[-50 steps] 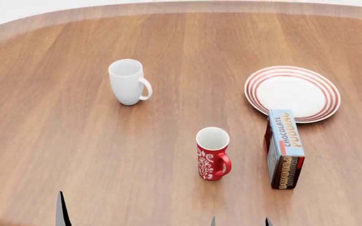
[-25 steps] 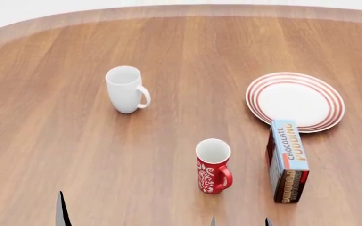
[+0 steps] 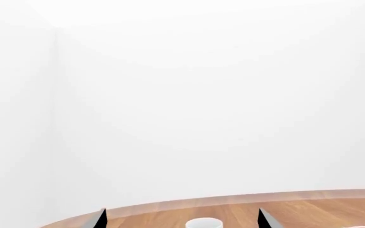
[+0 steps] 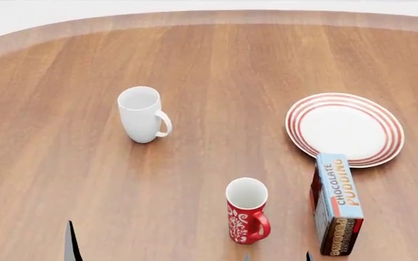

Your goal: Pick up the red mug and put it on the plate

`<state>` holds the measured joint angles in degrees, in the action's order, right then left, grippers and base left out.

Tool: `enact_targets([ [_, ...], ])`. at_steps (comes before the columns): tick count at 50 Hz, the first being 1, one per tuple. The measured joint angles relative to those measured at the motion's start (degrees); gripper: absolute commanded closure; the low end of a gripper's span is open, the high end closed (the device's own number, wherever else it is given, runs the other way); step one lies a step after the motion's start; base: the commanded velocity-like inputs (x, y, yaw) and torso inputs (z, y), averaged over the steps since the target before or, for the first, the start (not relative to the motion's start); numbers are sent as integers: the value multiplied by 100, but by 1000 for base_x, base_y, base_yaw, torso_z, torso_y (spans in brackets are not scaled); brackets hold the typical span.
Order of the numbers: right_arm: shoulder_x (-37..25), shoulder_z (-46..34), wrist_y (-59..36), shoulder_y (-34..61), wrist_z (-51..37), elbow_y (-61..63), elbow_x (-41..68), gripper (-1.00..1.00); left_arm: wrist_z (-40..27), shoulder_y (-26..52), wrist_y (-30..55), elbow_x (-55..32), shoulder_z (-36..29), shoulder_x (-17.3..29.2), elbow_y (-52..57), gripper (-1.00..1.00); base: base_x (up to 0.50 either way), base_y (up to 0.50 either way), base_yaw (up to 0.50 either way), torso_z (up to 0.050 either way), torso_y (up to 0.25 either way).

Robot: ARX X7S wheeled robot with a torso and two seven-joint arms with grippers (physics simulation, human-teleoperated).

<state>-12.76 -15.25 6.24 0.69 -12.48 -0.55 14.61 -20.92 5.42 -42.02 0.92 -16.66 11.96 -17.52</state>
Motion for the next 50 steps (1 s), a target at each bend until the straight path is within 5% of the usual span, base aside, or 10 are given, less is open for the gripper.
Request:
enact_targets([
  [50,-89,-120,68,32,-101,-36,96,-100,-122,27,-15,-28,-121,76,-8,-100,151,0,0,0,0],
])
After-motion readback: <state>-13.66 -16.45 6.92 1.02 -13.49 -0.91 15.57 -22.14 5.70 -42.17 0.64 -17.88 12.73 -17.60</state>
